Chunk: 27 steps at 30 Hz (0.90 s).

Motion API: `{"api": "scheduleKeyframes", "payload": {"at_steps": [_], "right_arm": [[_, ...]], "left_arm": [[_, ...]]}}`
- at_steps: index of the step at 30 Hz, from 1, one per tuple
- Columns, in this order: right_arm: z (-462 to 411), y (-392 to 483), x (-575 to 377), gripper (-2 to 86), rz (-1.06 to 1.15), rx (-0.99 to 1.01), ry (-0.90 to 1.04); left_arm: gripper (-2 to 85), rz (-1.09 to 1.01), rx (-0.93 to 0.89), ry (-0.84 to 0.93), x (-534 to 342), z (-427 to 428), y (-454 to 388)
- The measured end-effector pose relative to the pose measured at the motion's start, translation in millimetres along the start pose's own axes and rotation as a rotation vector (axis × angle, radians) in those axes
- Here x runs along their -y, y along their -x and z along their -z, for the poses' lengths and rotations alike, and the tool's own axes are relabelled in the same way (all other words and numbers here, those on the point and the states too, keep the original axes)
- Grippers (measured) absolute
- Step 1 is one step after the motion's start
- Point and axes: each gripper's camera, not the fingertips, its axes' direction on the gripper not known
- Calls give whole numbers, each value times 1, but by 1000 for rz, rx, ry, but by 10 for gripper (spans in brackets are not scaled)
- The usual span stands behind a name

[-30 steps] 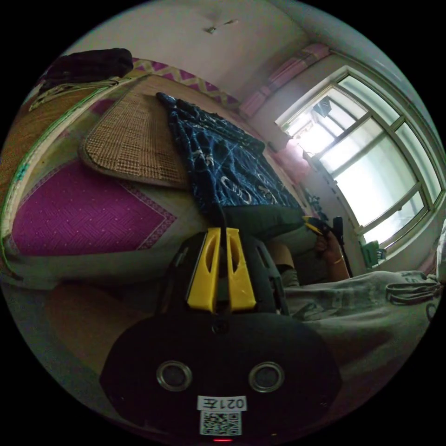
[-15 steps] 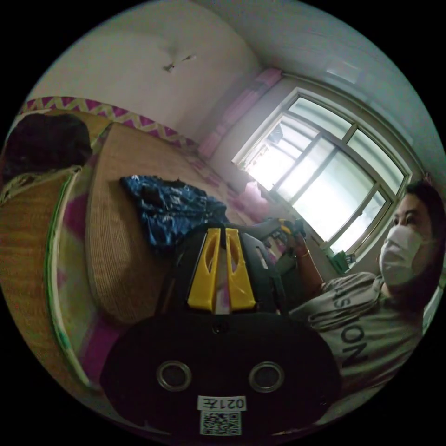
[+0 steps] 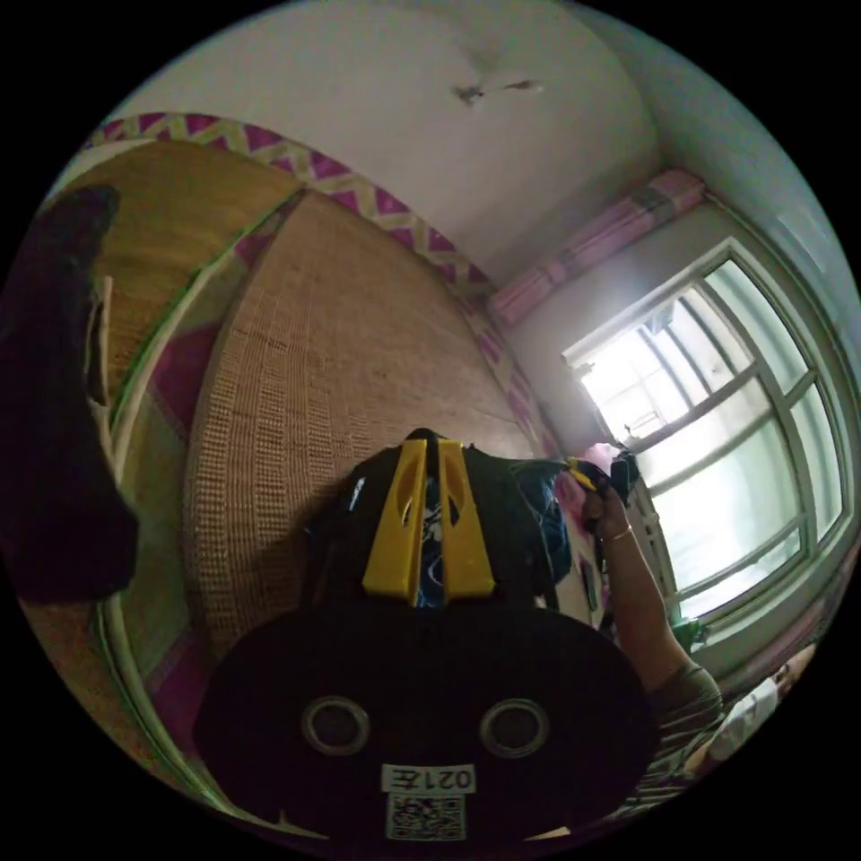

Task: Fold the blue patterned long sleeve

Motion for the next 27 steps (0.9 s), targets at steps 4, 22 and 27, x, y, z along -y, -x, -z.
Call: {"api": "scheduleKeyframes", "payload": {"at_steps": [4, 22, 27], "right_arm": [[-55, -55, 21, 108, -73, -252, 48], [-82, -45, -122, 65, 214, -357, 369], [-53, -69, -122, 17, 132, -168, 229]], "left_arm": [[-4, 63, 98, 40, 4, -52, 49], [60, -217, 158, 289, -165, -76, 13], [-5, -191, 37, 197, -164, -48, 37]]}}
